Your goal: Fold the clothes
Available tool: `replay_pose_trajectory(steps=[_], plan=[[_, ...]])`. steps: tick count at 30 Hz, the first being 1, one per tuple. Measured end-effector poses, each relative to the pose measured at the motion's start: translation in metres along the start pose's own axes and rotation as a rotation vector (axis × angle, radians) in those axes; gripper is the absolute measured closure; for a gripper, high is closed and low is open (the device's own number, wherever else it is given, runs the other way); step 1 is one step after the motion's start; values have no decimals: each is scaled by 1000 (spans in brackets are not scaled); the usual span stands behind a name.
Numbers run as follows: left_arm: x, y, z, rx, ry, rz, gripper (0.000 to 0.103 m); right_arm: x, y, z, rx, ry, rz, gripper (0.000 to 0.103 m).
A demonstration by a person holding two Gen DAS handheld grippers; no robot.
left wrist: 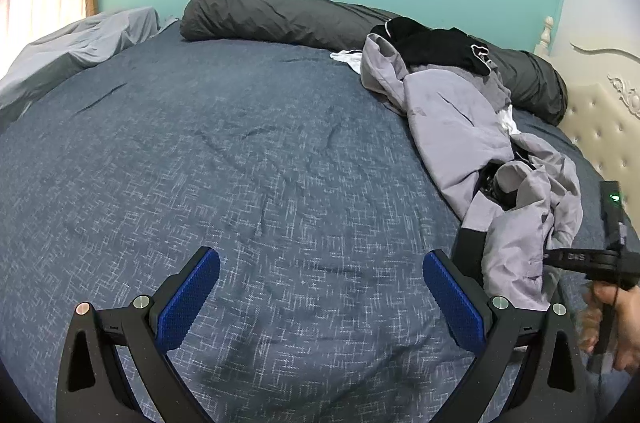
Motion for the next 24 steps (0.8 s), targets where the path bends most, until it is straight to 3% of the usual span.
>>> replay_pose_trajectory(steps=[4, 11, 12, 13, 15, 16, 22, 23, 24], plan=[[-2, 1, 1, -2, -3, -3, 0, -18, 26, 2, -41, 1, 16, 100], [-1, 3, 0, -2, 0, -5, 0, -31, 50, 2, -62, 3, -40, 96], [-1, 3, 0, -2, 1, -4, 0, -31, 48, 3, -50, -34, -14, 89], [-1, 3, 0, -2, 1, -4, 0, -31, 45, 5, -41, -79, 13, 65], [0, 3, -1, 0, 3, -5, 0, -31, 39, 7, -29, -166, 61, 33], [1, 3, 0, 0, 4, -5, 0, -27, 33, 9, -15, -191, 75, 30], [4, 3, 0, -1, 12, -3, 0, -4, -4, 5, 55, -208, 56, 31], [5, 3, 1, -2, 14, -3, 0, -1, -9, 3, 61, -203, 50, 42], [5, 3, 1, -2, 15, -3, 0, 2, -14, 1, 67, -198, 44, 66]])
Point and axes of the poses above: each gripper's, at about its wrist camera, not at the fingertips, and y roughly against the way its jaws point, x to its left, z to its top, the point moved 6 cm from there along -y, roughly the way its jaws point, and after that the axes turned 11 degrees about -z, right-handed, at the moved point
